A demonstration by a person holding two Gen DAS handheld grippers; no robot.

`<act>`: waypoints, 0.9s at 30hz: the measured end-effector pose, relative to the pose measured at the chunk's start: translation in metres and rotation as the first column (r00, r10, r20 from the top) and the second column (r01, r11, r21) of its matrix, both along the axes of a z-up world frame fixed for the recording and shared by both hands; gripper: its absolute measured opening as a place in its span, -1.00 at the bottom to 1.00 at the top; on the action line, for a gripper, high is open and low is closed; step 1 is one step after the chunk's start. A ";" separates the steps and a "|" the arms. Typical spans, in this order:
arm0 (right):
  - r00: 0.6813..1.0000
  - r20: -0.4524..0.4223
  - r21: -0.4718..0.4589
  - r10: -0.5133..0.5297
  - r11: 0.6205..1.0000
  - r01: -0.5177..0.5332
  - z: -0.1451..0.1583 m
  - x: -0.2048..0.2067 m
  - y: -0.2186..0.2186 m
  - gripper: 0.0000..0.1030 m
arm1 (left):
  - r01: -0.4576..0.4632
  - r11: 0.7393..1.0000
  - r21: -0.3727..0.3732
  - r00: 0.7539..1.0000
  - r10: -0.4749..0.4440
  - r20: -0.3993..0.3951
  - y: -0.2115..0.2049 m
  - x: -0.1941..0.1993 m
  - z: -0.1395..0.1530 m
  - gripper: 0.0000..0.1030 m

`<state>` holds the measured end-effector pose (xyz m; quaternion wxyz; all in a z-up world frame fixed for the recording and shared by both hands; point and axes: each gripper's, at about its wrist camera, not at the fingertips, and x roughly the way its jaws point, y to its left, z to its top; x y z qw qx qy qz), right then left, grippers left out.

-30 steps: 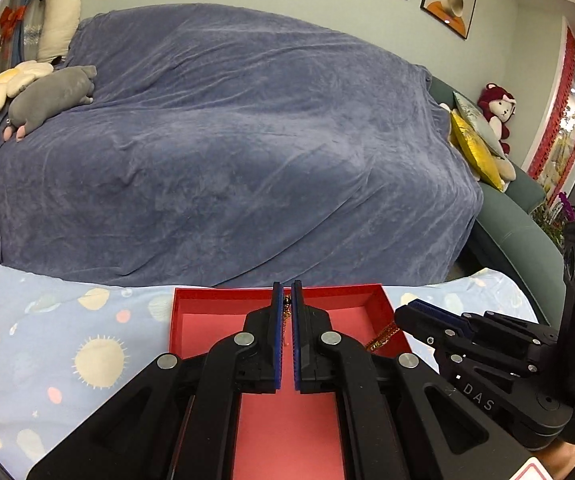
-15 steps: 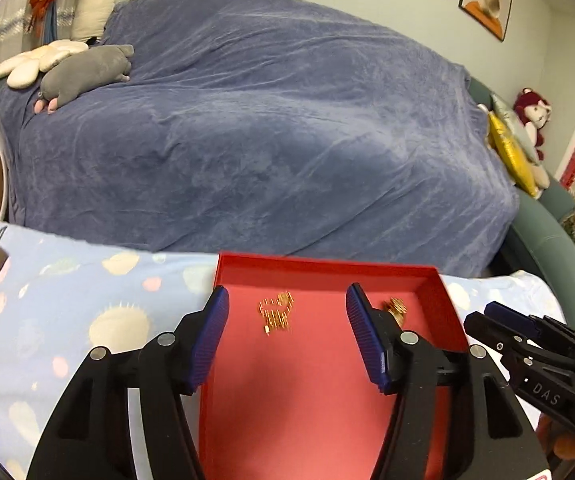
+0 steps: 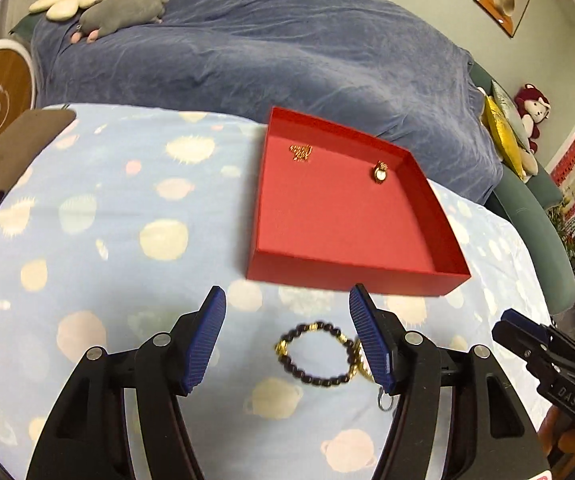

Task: Organize jewelry
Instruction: 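Close the left gripper on the black bead bracelet while the right gripper grasps a thin gold chain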

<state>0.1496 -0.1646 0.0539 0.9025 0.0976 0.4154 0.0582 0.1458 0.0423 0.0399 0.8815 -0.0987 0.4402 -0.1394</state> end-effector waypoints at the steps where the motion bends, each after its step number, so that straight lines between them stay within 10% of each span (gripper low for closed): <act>1: 1.000 -0.009 0.011 -0.005 1.000 0.005 -0.005 -0.006 0.001 -0.24 | -0.004 1.000 0.006 1.000 0.004 -0.007 -0.001 -0.006 -0.005 0.20; 17: 0.997 -0.040 -0.031 0.073 0.997 -0.074 -0.030 -0.012 0.028 -0.24 | 0.064 0.992 0.104 0.997 -0.059 -0.056 -0.032 -0.001 -0.055 0.03; 27: 0.993 -0.057 -0.053 0.107 0.993 -0.110 -0.038 0.001 0.041 -0.29 | 0.096 0.975 0.201 0.995 -0.096 -0.008 -0.042 -0.002 -0.063 -0.86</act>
